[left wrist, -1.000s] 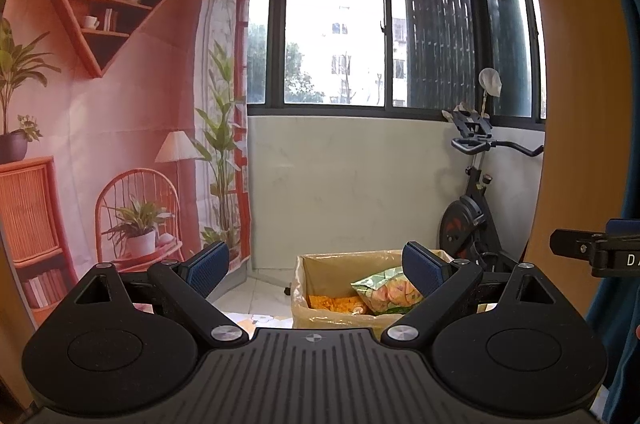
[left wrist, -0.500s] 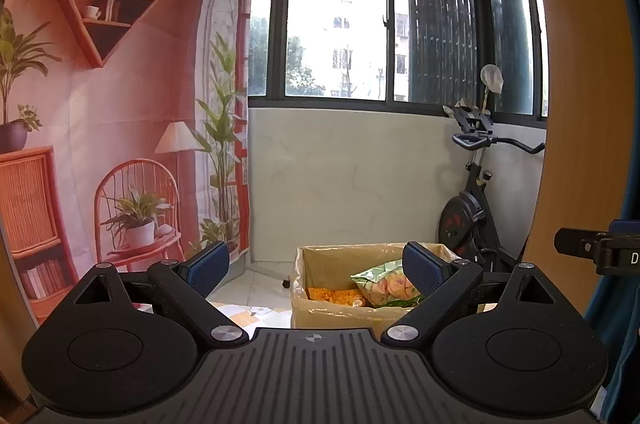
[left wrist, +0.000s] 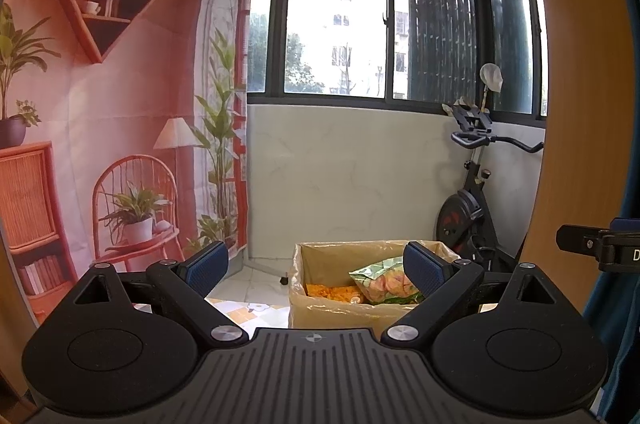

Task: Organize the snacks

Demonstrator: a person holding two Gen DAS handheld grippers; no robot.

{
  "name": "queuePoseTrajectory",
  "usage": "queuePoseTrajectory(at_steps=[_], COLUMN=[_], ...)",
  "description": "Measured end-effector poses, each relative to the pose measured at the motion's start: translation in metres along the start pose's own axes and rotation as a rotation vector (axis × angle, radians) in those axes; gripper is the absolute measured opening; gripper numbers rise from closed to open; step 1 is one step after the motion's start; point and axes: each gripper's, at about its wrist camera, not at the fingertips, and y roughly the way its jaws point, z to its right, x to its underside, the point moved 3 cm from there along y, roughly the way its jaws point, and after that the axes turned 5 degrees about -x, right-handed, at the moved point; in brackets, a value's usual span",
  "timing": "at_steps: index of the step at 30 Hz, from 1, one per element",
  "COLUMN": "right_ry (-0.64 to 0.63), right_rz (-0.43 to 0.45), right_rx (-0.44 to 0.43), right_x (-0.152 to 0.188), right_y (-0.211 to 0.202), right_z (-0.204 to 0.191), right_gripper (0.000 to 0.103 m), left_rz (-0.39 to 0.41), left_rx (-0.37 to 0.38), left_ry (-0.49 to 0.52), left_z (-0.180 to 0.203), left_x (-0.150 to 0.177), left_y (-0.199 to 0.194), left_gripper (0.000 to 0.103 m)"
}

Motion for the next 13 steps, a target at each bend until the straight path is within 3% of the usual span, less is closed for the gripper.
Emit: queuePoseTrajectory(at_steps=[13], right_ry=[-0.002], right_rz=[-0.001], right_rx=[0.002], right_x=[0.0013], right_y=[-0.0009], right_z=[0.0007], right_gripper=[0.103], left_rz=[-0.004], left_rx=[0.005], left_ry=[-0.009], left_z=[-0.0001], left_x=[0.0032], left_y=[0.0026], left_gripper=[0.096])
